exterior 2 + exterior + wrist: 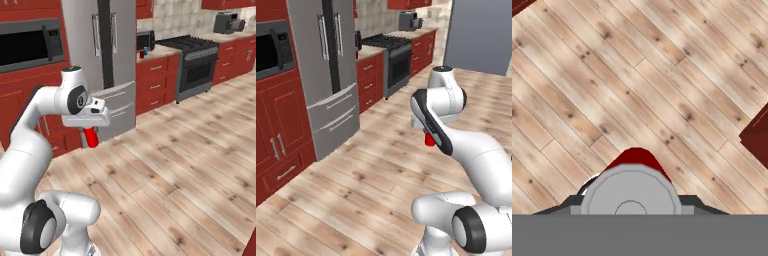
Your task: Four empty soda cans are scattered around the kitchen. Gather all the cans and cluster them next to the stove for recycling.
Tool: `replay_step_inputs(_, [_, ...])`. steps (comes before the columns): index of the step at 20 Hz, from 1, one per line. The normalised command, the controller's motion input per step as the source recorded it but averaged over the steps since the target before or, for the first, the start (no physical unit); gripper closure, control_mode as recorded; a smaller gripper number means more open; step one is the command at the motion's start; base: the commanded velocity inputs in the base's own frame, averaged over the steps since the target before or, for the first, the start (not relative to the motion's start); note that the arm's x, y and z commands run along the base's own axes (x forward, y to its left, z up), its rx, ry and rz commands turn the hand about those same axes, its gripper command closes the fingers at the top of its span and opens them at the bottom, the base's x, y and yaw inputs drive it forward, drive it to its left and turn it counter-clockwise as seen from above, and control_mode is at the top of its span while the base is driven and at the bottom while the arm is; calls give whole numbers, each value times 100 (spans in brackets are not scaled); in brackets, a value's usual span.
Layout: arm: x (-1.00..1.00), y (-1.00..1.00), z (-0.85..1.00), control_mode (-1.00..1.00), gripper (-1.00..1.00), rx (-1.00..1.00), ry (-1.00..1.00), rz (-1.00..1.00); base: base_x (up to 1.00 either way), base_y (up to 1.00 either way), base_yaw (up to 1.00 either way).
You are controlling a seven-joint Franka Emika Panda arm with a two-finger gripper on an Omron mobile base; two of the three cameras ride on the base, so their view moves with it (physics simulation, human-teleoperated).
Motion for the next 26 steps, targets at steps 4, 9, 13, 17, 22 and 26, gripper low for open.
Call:
replay_step_inputs(4, [0,0,0,100,100,0,0,0,0,0,-49])
replay_step_inputs(9, [0,0,0,100,100,0,0,0,44,23,-35])
replay_step_inputs(13, [0,0,0,100,100,0,0,0,68,41,-28])
replay_step_inputs(17, [0,0,0,100,100,0,0,0,74,43,-26])
replay_step_inputs(22, [0,0,0,100,100,0,0,0,80,34,-22])
replay_step_inputs(26, [0,0,0,100,100,0,0,0,83,26,-20])
